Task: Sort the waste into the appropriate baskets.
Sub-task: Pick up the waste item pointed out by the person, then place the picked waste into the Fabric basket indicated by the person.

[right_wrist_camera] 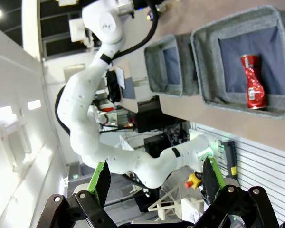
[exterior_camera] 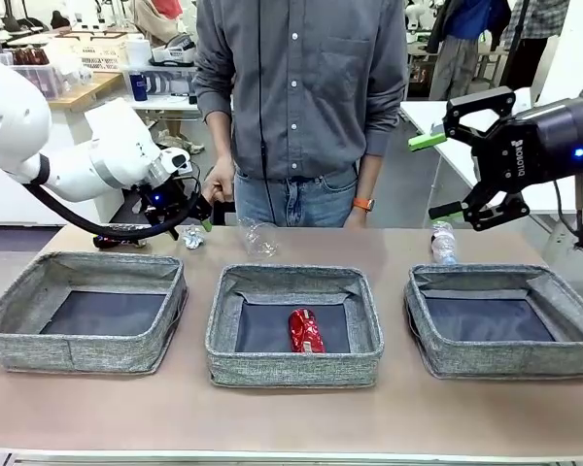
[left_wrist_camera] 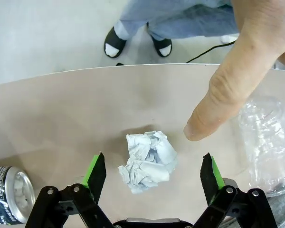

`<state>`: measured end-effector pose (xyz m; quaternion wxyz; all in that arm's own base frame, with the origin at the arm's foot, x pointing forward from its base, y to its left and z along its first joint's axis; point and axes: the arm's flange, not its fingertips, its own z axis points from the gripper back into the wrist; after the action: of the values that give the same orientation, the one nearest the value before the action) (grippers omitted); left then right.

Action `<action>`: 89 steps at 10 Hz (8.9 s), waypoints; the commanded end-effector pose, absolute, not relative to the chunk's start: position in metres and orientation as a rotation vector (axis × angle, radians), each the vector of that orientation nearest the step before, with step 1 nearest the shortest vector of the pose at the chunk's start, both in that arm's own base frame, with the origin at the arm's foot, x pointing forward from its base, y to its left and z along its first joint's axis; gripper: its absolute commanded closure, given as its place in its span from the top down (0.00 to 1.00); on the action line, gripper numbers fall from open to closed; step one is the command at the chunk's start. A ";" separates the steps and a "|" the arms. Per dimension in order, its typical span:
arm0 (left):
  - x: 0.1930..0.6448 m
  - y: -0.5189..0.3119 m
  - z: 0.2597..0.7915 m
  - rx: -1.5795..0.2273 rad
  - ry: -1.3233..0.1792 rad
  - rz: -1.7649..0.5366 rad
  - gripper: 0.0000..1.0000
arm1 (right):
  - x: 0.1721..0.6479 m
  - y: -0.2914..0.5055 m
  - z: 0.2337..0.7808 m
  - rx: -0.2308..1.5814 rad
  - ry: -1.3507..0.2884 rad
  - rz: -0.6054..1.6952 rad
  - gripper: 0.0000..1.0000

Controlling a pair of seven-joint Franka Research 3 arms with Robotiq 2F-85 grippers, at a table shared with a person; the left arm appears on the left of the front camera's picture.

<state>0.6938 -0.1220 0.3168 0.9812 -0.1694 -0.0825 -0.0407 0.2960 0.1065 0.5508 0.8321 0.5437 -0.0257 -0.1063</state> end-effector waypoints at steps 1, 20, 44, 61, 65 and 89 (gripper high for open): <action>0.703 -0.125 0.321 -0.312 -0.131 -0.069 1.00 | 0.298 0.108 0.551 1.181 -0.069 -0.205 1.00; 0.521 -0.135 0.531 -0.137 -0.005 0.043 0.00 | 0.298 0.108 0.551 1.181 -0.069 -0.205 1.00; 0.319 -0.420 0.748 0.034 0.059 -0.176 0.10 | 0.298 0.108 0.551 1.181 -0.069 -0.205 1.00; 0.330 -0.421 0.769 -0.018 0.055 -0.235 0.10 | 0.298 0.108 0.551 1.181 -0.069 -0.205 1.00; 0.330 -0.421 0.769 -0.018 0.055 -0.235 0.10 | 0.298 0.108 0.551 1.181 -0.069 -0.205 1.00; 0.351 -0.233 0.634 0.094 0.220 -0.130 0.10 | 0.298 0.108 0.551 1.181 -0.069 -0.205 1.00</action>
<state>0.3956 -0.2878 0.6997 0.9901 0.0546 0.1082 -0.0711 0.2955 0.1066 0.5514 0.8324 0.5435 -0.0262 -0.1054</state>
